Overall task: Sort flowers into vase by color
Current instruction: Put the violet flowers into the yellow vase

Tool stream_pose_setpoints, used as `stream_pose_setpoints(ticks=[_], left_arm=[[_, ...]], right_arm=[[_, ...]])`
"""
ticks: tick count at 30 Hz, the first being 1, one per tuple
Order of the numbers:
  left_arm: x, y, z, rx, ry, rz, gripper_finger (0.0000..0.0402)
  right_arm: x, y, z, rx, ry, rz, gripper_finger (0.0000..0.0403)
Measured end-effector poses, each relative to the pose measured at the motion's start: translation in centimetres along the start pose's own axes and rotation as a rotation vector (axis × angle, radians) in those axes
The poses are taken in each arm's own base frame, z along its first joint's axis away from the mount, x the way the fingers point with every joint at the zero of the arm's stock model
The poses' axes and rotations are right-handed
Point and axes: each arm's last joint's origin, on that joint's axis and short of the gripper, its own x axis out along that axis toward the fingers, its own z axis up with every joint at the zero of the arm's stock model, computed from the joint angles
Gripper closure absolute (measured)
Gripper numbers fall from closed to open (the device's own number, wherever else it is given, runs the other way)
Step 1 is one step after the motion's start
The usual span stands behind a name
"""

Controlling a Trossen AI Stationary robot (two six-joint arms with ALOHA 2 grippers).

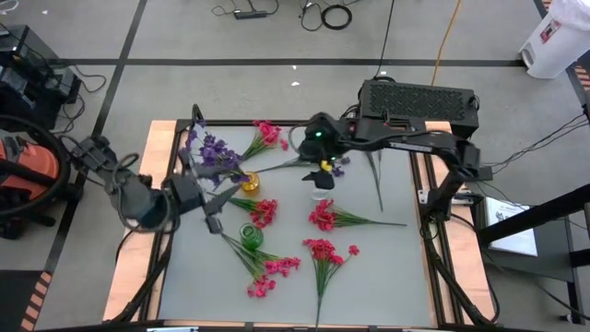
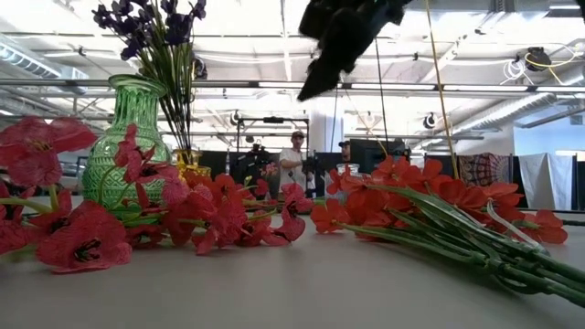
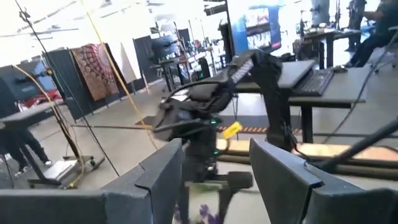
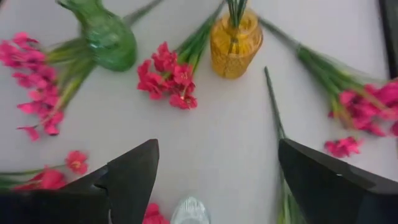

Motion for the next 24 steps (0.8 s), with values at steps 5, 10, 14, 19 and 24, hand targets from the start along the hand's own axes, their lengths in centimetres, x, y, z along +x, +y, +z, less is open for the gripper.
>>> stream_pose_setpoints(ticks=[5,10,14,19,24], left_arm=[[1.8,2.4,1.1,0.05,0.022,0.061,0.0206],[3.7,5.5,1.8,0.054,0.047,0.076,0.0206],[5.1,8.4,2.0,0.012,0.084,0.064,0.0206],[7.4,11.6,1.3,-0.029,0.158,0.054,0.0206],[10.3,14.1,-0.3,-0.061,0.241,0.009,0.0206]], right_arm=[[-4.9,1.4,0.4,-0.039,-0.054,-0.019,0.008],[-10.4,2.8,-0.1,-0.057,-0.11,-0.049,0.008],[-13.7,4.1,-0.7,-0.049,-0.144,-0.063,0.008],[-16.0,5.5,-2.0,-0.04,-0.164,-0.063,0.008],[-15.1,6.3,-4.9,-0.02,-0.133,-0.05,0.008]])
